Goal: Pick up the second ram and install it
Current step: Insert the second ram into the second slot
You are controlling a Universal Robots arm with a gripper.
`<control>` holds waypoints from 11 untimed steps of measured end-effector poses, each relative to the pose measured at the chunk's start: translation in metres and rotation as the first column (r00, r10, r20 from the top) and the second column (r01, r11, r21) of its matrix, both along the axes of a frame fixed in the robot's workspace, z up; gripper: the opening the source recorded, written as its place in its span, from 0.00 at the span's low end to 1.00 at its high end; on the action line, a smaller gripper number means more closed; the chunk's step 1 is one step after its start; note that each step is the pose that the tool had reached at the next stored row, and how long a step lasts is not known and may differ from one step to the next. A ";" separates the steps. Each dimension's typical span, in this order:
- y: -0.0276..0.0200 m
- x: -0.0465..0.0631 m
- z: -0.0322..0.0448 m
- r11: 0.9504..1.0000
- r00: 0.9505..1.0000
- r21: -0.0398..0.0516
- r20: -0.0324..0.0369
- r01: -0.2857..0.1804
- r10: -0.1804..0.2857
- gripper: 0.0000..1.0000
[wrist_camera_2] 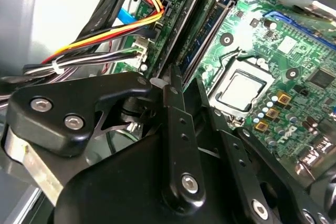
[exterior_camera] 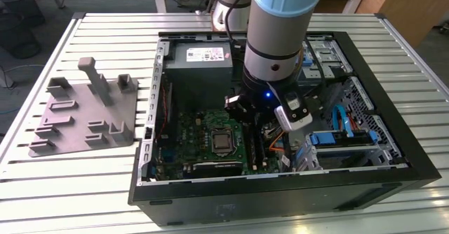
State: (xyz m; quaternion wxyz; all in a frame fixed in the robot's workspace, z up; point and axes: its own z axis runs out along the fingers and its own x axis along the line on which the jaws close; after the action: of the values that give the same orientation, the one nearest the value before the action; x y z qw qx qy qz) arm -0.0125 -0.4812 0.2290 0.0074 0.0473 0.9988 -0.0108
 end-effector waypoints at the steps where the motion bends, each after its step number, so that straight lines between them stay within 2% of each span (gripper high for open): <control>1: 0.0000 0.000 -0.0018 1.000 1.000 0.000 0.000 0.000 0.000 0.27; 8: 0.0000 0.000 -0.0145 1.000 1.000 0.000 0.000 0.001 -0.001 0.27; 11: 0.0000 0.000 -0.0158 1.000 1.000 0.000 0.000 0.001 -0.001 0.27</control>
State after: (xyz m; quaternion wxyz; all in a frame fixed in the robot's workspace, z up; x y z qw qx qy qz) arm -0.0125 -0.4812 0.2132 0.0073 0.0479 0.9988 -0.0110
